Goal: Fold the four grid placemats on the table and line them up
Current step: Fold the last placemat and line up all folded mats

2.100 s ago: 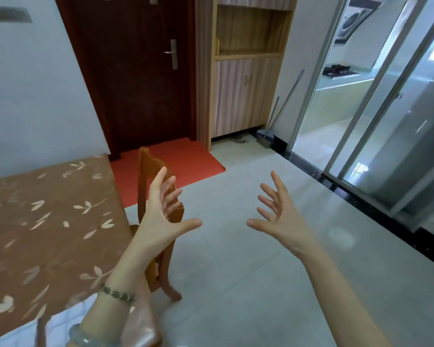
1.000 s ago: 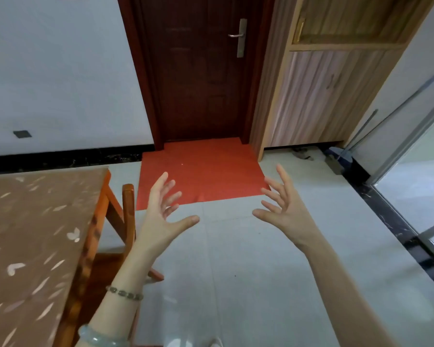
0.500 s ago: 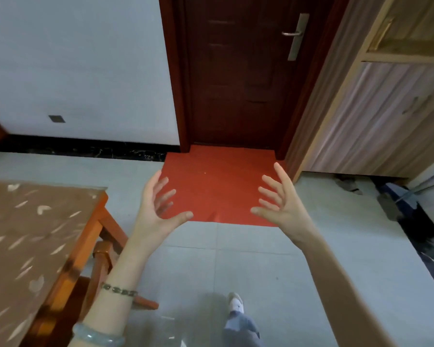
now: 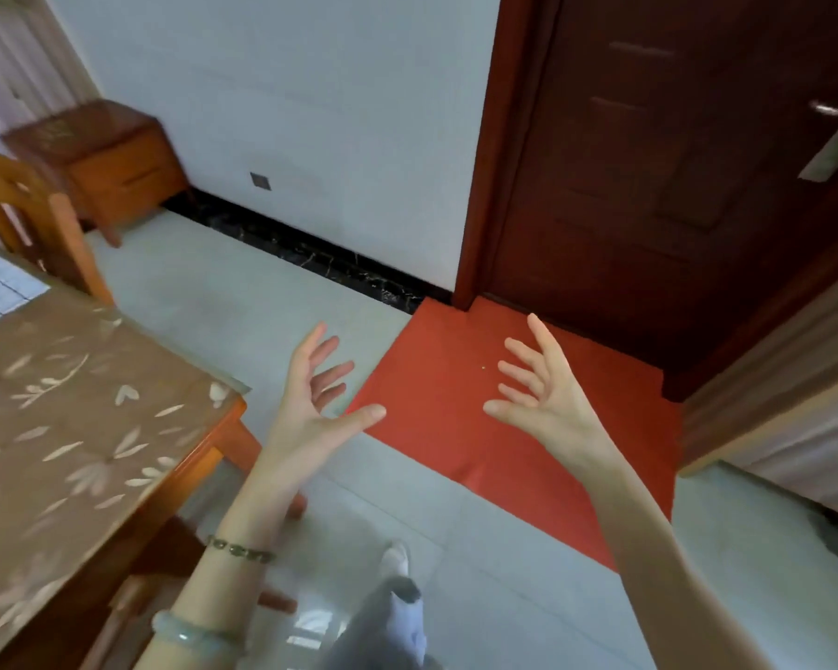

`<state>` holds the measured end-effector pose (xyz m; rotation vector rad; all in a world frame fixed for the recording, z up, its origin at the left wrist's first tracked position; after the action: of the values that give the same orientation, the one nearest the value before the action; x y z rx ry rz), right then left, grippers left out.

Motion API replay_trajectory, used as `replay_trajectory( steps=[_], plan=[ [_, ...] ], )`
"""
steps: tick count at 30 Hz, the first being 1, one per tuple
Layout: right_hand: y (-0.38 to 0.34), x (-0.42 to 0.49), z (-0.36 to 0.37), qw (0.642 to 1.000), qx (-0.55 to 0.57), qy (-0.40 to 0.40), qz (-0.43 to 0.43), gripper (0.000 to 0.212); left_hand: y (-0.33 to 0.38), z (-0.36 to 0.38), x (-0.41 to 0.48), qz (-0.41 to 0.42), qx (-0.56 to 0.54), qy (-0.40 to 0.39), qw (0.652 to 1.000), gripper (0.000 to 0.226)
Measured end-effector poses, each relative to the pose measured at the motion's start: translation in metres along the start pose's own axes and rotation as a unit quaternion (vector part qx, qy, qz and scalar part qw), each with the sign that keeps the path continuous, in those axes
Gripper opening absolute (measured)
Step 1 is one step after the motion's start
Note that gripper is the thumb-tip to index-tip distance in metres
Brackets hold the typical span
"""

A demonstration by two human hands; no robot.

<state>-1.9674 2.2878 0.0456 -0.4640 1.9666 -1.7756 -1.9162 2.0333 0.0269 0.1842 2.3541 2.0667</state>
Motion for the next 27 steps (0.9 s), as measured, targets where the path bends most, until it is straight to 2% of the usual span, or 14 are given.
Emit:
replay_trajectory(
  steps=[8,19,23,27],
  plan=[
    [0.001,0.177,-0.021,0.997,-0.012,-0.082,-0.006,0.103,-0.041,-0.072,0.122,-0.014,0.043,0.069,0.997,0.104],
    [-0.042,0.398,-0.012,0.98,-0.029,-0.196,-0.01,0.093,-0.037,-0.175,0.257,-0.021,0.082,0.119,0.989,0.103],
    [-0.048,0.47,0.009,0.967,-0.044,-0.252,-0.013,0.089,-0.046,-0.216,0.283,-0.042,0.085,0.166,0.982,0.103],
    [-0.051,0.554,0.033,0.944,-0.07,-0.321,-0.018,0.085,-0.062,-0.262,0.315,-0.063,0.093,0.218,0.969,0.094]
  ],
)
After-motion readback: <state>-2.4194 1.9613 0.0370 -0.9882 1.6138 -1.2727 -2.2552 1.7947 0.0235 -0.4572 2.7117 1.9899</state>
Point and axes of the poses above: each hand's wrist, its own x-axis towards the middle knuckle, its own z-axis out of the palm, y = z × x, the point moved 2 cm from there along x, towards the middle knuckle, and after that the axes turned 15 degrees about -y, right-handed, at the moved point
